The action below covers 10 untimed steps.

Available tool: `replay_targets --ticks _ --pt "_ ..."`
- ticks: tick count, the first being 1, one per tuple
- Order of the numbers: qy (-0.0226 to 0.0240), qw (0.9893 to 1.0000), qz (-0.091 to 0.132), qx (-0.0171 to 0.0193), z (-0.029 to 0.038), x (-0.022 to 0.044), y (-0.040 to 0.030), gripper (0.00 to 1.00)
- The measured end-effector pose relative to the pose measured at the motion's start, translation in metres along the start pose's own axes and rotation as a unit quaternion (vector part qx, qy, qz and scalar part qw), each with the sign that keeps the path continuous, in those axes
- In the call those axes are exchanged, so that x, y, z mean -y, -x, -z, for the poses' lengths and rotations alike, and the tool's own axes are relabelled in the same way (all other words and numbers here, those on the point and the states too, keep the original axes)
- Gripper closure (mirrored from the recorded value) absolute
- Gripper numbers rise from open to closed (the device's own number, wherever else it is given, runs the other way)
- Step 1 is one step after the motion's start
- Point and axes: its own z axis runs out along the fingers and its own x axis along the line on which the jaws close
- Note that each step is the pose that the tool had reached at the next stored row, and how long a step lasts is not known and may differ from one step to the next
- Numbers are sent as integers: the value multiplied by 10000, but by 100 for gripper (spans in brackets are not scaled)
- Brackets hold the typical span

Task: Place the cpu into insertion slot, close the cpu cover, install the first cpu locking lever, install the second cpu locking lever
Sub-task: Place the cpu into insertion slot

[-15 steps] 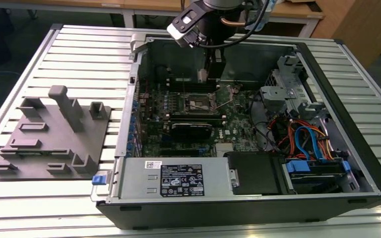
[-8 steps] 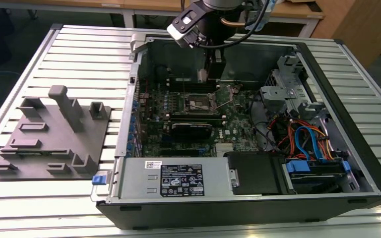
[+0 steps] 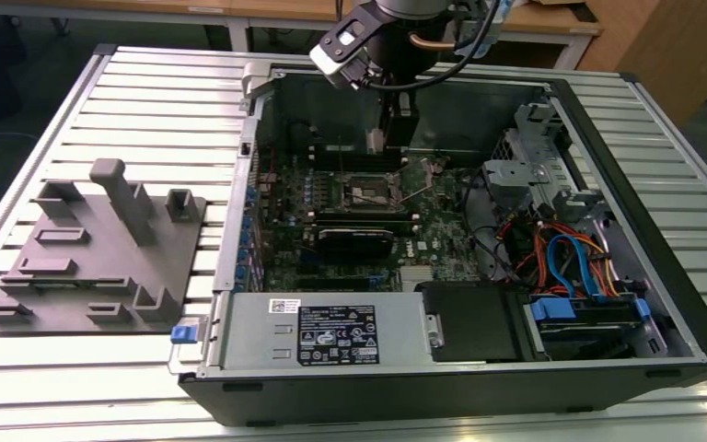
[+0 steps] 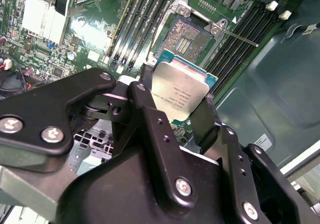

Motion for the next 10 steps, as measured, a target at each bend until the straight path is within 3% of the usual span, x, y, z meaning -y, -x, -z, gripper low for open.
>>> replay_targets --ticks 10 --pt "1 10000 -23 0 -26 1 -1 46"
